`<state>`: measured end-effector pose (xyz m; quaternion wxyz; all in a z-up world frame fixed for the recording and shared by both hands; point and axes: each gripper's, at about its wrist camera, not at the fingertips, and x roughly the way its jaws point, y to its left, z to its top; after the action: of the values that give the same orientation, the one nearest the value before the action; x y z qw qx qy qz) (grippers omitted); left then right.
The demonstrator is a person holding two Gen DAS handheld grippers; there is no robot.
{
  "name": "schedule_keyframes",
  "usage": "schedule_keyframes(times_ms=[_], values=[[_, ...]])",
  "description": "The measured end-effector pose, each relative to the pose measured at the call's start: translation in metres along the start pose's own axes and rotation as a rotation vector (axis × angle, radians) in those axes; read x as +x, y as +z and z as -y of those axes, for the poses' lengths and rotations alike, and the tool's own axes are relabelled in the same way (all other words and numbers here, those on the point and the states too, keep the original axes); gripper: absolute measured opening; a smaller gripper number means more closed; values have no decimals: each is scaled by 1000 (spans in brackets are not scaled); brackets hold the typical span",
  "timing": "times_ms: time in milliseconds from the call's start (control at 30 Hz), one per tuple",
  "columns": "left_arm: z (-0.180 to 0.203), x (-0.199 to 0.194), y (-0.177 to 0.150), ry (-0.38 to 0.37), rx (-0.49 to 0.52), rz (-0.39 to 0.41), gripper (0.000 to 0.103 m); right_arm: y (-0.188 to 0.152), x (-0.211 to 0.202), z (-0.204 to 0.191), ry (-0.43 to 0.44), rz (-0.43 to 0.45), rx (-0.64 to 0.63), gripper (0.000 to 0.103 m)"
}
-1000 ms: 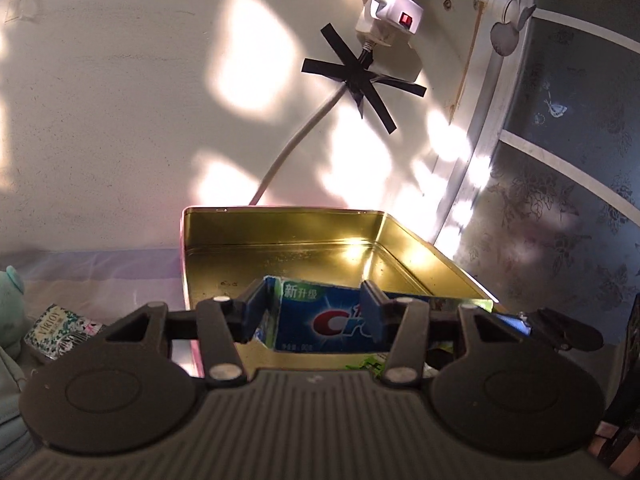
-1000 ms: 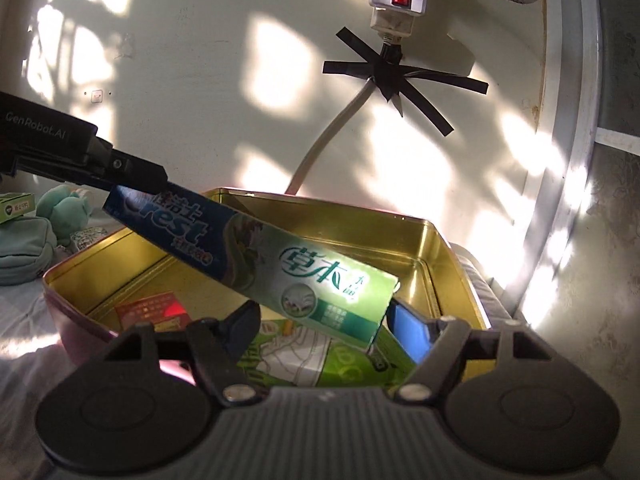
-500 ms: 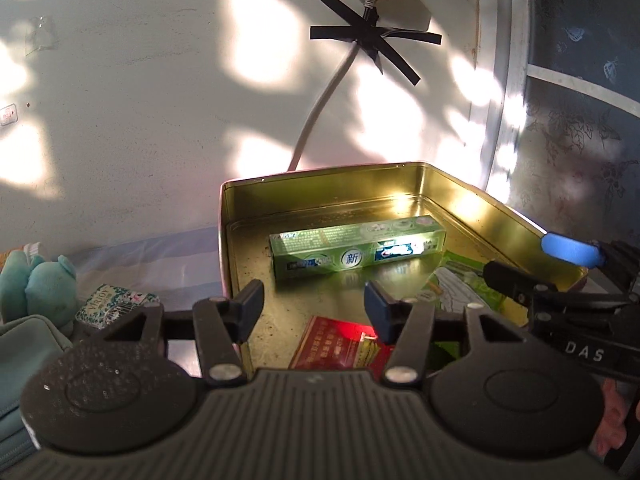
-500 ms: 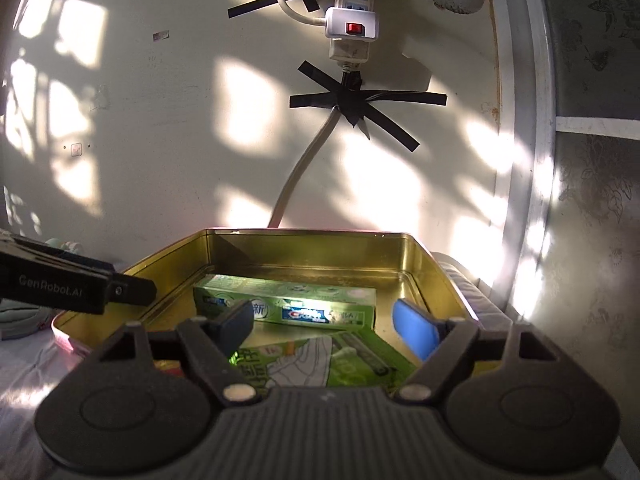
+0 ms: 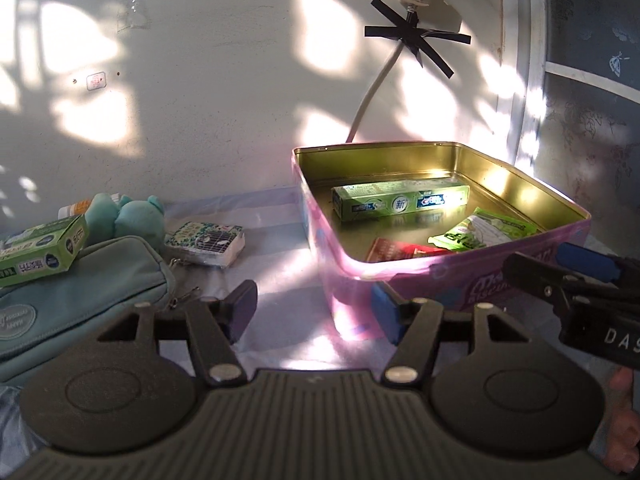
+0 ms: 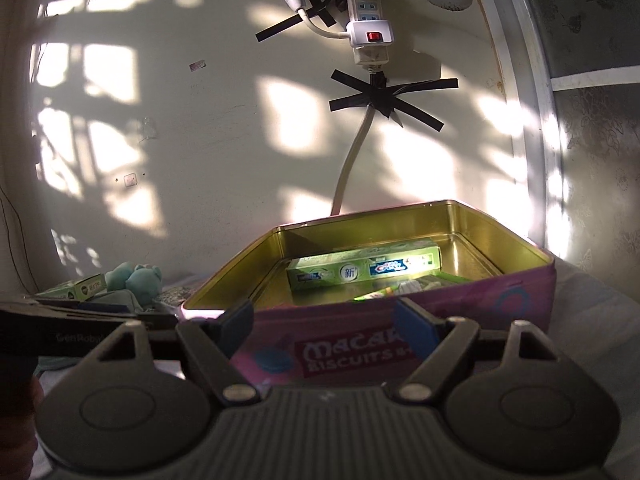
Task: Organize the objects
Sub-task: 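Move the right gripper to the teal pouch and grasp it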
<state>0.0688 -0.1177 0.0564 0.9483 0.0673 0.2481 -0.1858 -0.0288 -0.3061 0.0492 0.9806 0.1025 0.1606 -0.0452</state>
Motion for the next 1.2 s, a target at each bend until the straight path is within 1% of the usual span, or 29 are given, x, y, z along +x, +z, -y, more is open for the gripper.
schedule_keyframes(times_ms=[200, 367, 433, 500, 600, 667, 733, 800, 900, 933, 967, 1000, 1033, 1067, 1100, 1200], values=[[-46, -5, -30, 70, -55, -54, 65, -12, 8, -43, 92, -83, -49, 80], [-101, -18, -59, 124, -128, -94, 65, -22, 24, -92, 223, -170, -120, 79], [-128, -30, -68, 165, -168, -81, 66, -25, 32, -113, 269, -197, -155, 79], [-157, -41, -71, 215, -228, -53, 68, -26, 44, -135, 312, -214, -198, 79], [-204, -53, -71, 257, -368, -25, 68, -21, 66, -164, 367, -230, -232, 80], [-229, -54, -69, 270, -448, -14, 68, -16, 85, -180, 396, -243, -227, 80], [-247, -55, -69, 280, -498, 3, 67, -10, 110, -190, 406, -258, -199, 81], [-257, -49, -68, 271, -530, 17, 67, -4, 140, -194, 402, -295, -145, 82], [-261, -39, -69, 240, -561, 43, 67, -2, 186, -192, 383, -376, -73, 82], [-261, -34, -72, 210, -565, 60, 68, -4, 198, -190, 383, -400, -47, 82], [-260, -28, -75, 183, -561, 61, 68, -5, 209, -188, 404, -429, -10, 82], [-261, -23, -75, 151, -564, 38, 66, -6, 218, -186, 437, -455, 37, 82], [-261, -22, -73, 116, -564, 47, 61, -5, 221, -184, 456, -457, 62, 69], [-260, -22, -73, 125, -555, 52, 61, -6, 224, -184, 489, -476, 78, 65], [-261, -22, -73, 121, -557, 52, 60, -6, 224, -184, 489, -483, 91, 65], [-267, -24, -76, 97, -586, 57, 58, -10, 209, -186, 463, -457, 62, 61]])
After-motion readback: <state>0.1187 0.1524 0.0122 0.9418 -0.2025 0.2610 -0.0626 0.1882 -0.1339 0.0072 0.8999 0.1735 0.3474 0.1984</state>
